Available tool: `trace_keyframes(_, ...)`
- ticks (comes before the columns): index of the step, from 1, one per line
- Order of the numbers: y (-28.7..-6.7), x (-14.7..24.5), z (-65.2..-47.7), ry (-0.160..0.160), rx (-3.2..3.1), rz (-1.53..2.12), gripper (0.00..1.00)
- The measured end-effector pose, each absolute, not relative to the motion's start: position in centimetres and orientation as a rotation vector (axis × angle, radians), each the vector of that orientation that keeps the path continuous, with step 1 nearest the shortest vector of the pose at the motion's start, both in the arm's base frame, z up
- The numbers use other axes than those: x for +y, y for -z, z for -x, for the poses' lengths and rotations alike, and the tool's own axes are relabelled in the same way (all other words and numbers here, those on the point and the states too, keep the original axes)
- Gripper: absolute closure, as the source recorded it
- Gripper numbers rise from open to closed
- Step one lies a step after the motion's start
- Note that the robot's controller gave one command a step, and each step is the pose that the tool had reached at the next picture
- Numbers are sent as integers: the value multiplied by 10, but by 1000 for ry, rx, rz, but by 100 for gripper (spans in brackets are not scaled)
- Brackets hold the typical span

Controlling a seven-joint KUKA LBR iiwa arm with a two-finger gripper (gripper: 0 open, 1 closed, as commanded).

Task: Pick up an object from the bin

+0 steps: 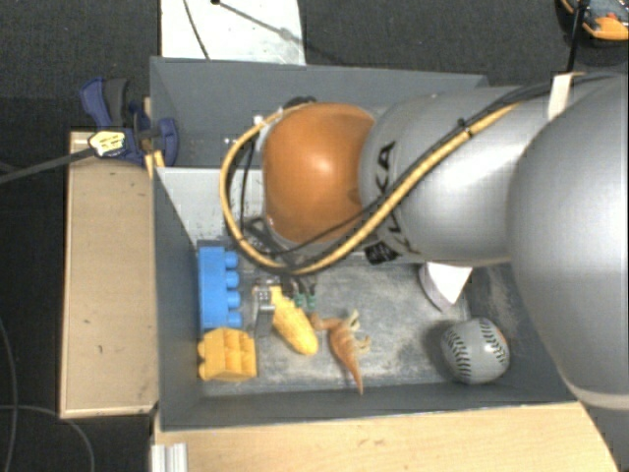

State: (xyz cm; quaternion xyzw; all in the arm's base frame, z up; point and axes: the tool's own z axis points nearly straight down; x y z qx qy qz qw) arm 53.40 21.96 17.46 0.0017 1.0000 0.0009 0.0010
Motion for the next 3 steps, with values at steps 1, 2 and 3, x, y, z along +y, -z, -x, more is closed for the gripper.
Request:
trace_keyframes(1, -99, 171, -534, -3, 3135, 41, 0)
trace_keyframes(2, -105, 159, -533, -2, 3139, -131, 0)
trace_keyframes(3, -109, 149, -536, -3, 3112, -410, 0)
